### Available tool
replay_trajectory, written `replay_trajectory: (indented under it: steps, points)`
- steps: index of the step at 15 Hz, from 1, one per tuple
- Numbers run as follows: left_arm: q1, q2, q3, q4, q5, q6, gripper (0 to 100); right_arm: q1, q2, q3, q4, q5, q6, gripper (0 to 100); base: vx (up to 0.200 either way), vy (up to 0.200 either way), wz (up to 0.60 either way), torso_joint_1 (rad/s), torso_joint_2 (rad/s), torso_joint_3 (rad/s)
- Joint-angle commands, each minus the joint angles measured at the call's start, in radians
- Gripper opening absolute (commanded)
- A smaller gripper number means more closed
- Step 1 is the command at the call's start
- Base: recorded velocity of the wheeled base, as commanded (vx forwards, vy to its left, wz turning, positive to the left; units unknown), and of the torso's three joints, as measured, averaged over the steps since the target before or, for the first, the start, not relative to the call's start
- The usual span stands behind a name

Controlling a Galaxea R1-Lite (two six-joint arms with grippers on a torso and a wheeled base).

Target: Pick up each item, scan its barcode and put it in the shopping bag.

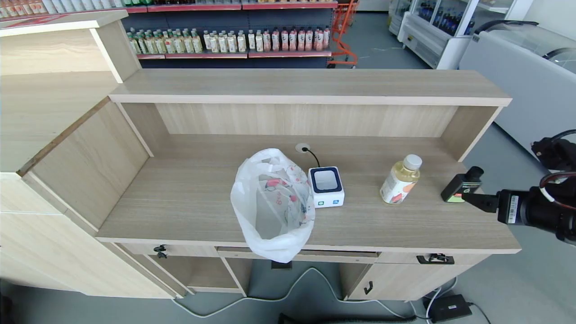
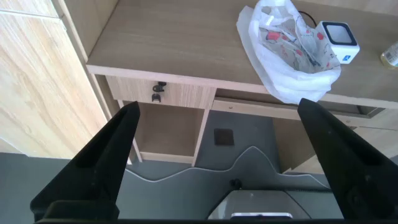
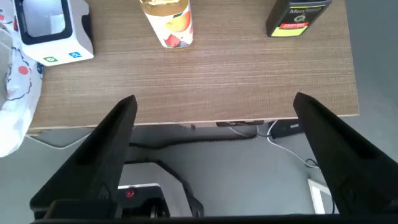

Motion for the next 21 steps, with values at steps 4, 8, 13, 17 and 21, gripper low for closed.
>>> replay_trajectory:
  steps: [4,8,13,17,21]
  points:
    - [0.000,0.000,0.000,0.000,0.000,0.000,100,-0.020,0.318,0.022,-0.319,0.000,-0.040,100,0.000,0.000,0.00,0.000,0.00,0.000]
    - [0.000,0.000,0.000,0.000,0.000,0.000,100,-0.017,0.481,0.025,-0.526,0.006,-0.034,100,0.000,0.000,0.00,0.000,0.00,0.000]
    - [0.000,0.000,0.000,0.000,0.000,0.000,100,0.062,0.628,-0.015,-0.729,0.009,-0.034,100,0.000,0.000,0.00,0.000,0.00,0.000]
    - [0.000,0.000,0.000,0.000,0.000,0.000,100,0.112,0.703,-0.076,-0.786,0.007,-0.034,100,0.000,0.000,0.00,0.000,0.00,0.000]
    - [0.000,0.000,0.000,0.000,0.000,0.000,100,0.115,0.763,-0.164,-0.826,0.001,-0.044,100,0.000,0.000,0.00,0.000,0.00,0.000]
